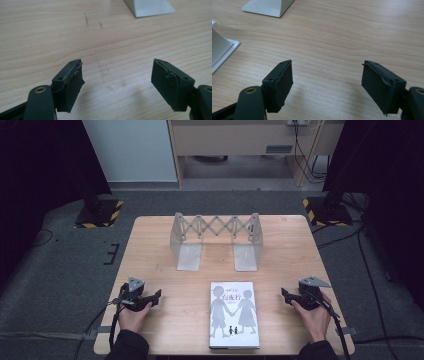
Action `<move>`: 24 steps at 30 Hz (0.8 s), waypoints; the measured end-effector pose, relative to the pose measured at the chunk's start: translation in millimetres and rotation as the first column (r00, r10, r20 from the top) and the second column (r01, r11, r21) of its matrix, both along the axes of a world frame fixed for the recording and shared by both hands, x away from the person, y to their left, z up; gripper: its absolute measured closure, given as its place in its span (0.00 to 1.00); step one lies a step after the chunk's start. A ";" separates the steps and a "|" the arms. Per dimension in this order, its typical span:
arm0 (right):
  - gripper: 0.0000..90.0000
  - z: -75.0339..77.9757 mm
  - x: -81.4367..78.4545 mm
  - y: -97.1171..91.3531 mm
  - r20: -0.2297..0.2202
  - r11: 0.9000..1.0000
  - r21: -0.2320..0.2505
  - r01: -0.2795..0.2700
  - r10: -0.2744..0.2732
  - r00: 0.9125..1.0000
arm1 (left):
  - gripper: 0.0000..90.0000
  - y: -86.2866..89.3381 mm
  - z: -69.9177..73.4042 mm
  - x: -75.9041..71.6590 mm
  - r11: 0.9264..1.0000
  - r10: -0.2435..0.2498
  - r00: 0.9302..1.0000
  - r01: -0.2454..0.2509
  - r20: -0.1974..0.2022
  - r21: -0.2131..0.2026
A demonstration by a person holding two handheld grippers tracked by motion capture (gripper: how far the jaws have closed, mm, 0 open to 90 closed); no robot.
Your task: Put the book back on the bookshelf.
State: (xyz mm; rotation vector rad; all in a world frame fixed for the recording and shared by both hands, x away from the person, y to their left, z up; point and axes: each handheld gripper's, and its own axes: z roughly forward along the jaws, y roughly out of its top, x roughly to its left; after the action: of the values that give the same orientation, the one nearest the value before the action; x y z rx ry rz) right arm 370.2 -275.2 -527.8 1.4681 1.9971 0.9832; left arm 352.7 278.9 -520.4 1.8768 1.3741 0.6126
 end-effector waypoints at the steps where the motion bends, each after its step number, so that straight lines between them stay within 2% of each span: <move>1: 0.28 0.3 -0.6 0.1 0.005 1.000 -0.003 -0.003 0.003 1.000 | 0.28 -1.8 1.8 -1.7 1.000 -0.010 1.000 0.010 0.008 -0.001; 3: 0.28 1.1 -2.5 1.3 0.014 1.000 0.005 -0.016 0.016 1.000 | 0.28 -5.4 4.0 -3.5 1.000 -0.024 1.000 0.024 0.012 -0.001; 5: 0.31 2.6 -4.0 2.8 0.007 0.998 0.052 -0.020 0.019 1.000 | 0.28 -8.6 5.8 -5.2 0.999 -0.035 0.999 0.035 0.022 0.001; 6: 0.32 3.6 -4.6 3.2 0.017 0.997 0.067 -0.031 0.029 0.999 | 0.28 -10.2 6.9 -6.0 0.999 -0.038 0.999 0.038 0.024 -0.005; 9: 0.33 6.9 -5.8 4.8 0.028 0.997 0.069 -0.041 0.039 0.999 | 0.29 -12.2 8.9 -7.3 0.999 -0.044 0.998 0.045 0.035 -0.023; 10: 0.34 11.3 -8.1 6.8 0.043 0.996 0.079 -0.046 0.043 0.998 | 0.29 -15.4 10.8 -9.2 0.998 -0.046 0.998 0.048 0.043 -0.050; 11: 0.34 13.2 -9.2 7.5 0.046 0.995 0.084 -0.051 0.047 0.998 | 0.29 -16.9 11.4 -9.9 0.997 -0.049 0.998 0.051 0.044 -0.055; 15: 0.34 16.9 -11.8 9.4 0.055 0.994 0.091 -0.060 0.055 0.997 | 0.29 -22.5 12.3 -11.5 0.996 -0.064 0.997 0.066 0.042 -0.054; 18: 0.34 20.4 -14.6 12.5 0.054 0.990 0.114 -0.077 0.071 0.996 | 0.29 -29.9 14.6 -13.2 0.995 -0.082 0.996 0.084 0.041 -0.056; 24: 0.33 23.6 -16.8 17.6 0.060 0.988 0.115 -0.104 0.097 0.993 | 0.28 -38.7 16.6 -15.2 0.992 -0.107 0.993 0.110 0.041 -0.066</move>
State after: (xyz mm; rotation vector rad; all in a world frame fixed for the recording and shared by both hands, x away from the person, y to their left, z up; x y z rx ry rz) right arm 353.4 -257.6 -504.2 1.3962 2.0213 1.1898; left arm 337.5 240.2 -503.8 1.8626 1.2451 0.5368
